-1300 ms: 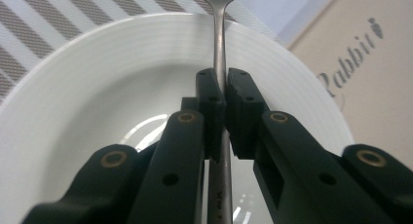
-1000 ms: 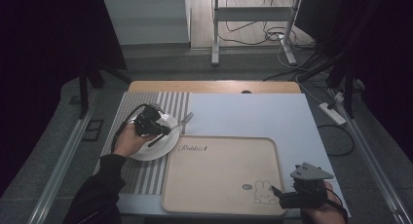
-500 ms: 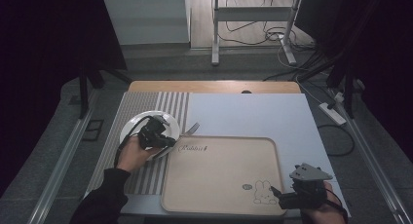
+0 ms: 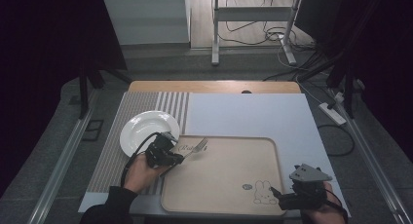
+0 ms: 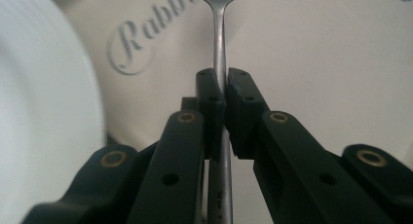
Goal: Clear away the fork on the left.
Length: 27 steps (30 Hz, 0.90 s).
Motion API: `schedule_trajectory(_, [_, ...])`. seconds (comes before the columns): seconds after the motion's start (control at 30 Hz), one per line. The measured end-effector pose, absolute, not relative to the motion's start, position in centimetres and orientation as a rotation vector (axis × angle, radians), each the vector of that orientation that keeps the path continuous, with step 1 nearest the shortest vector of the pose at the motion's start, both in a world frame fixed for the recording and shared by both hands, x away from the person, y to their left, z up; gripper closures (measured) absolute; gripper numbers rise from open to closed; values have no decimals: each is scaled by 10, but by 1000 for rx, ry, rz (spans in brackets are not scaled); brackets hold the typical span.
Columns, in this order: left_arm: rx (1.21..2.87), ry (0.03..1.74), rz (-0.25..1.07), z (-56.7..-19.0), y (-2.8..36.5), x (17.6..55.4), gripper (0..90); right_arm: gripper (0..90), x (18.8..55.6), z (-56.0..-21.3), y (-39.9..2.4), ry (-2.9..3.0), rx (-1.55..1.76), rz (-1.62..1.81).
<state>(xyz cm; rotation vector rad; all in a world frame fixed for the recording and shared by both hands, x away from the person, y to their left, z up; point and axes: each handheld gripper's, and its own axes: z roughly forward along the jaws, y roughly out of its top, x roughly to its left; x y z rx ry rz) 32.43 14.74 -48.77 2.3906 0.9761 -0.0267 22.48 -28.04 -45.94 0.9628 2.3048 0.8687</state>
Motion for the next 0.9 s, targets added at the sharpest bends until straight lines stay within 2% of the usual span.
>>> schedule_trajectory(0.53, [2481,942,-93,-511,116,300,831,0,225,-459,-280,2306,960,869])
schedule_trajectory(0.7, [2442,893,-75,-506,112,302,762,0,225,-460,-280,2310,955,865])
schedule_trajectory(0.77, [2436,879,-58,-503,110,302,766,0,225,-460,-280,2310,957,863])
schedule_trajectory(0.8, [2424,859,-61,-499,107,304,858,0,225,-460,-279,2313,958,856])
schedule_trajectory(0.83, [2424,859,-61,-499,107,304,885,0,225,-460,-279,2313,958,856])
schedule_trajectory(0.9, [2429,831,-76,-498,101,306,887,0,225,-460,-279,2314,955,854])
